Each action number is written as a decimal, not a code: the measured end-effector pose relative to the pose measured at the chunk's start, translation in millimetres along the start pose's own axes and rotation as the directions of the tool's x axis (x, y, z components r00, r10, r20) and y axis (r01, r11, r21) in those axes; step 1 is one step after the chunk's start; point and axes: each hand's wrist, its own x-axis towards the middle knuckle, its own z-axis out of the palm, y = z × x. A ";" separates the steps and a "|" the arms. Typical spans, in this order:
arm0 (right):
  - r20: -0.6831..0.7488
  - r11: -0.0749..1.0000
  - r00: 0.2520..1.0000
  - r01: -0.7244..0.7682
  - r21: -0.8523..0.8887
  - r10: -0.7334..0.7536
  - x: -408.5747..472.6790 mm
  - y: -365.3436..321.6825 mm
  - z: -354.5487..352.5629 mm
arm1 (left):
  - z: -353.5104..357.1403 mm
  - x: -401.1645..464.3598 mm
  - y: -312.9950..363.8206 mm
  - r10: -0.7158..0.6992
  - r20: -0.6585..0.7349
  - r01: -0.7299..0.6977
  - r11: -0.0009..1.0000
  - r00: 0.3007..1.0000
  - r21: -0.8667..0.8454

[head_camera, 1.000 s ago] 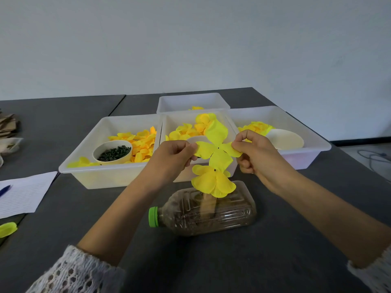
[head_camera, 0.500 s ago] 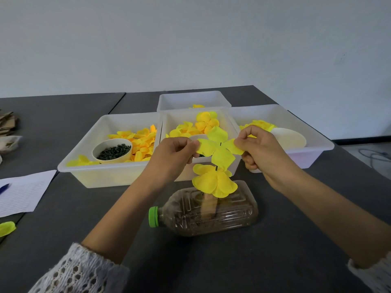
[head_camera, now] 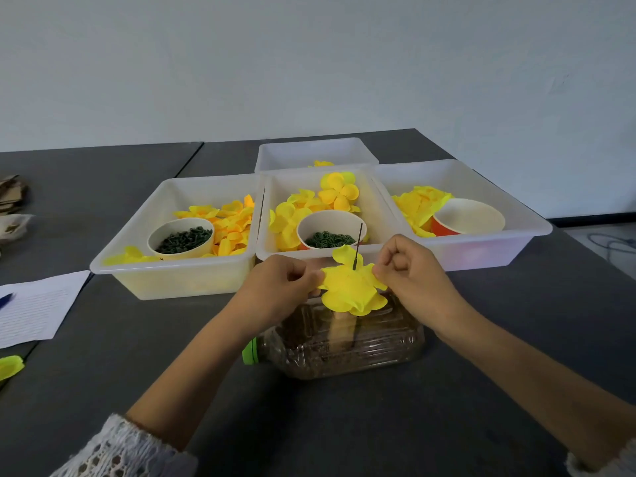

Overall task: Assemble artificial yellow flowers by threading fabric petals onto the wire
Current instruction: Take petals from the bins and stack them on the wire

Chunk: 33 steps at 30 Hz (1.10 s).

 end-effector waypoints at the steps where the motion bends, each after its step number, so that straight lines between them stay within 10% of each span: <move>1: -0.001 0.999 1.000 0.019 -0.034 -0.019 -0.7 2.2 0.0 | -0.1 0.7 -0.1 -0.002 0.005 0.002 1.000 1.000 -0.017; 11: -0.139 0.722 0.927 0.171 -0.670 -0.348 83.1 -0.2 -86.9 | -35.3 8.3 0.0 -0.172 0.019 0.173 0.984 0.985 -0.035; 17: 0.107 0.391 0.974 0.021 -0.920 0.199 146.1 33.9 -127.8 | -49.9 12.1 3.3 -0.196 -0.087 0.185 0.976 0.977 -0.118; 27: -0.186 0.658 0.957 0.007 -0.753 -0.223 148.6 19.4 -131.6 | -52.9 6.8 11.8 -0.168 -0.097 0.157 0.982 0.981 -0.105; 33: -0.214 0.950 0.969 0.053 -0.308 -0.124 135.2 -34.5 -126.9 | -49.6 9.3 28.6 -0.113 -0.127 0.097 0.987 0.985 -0.126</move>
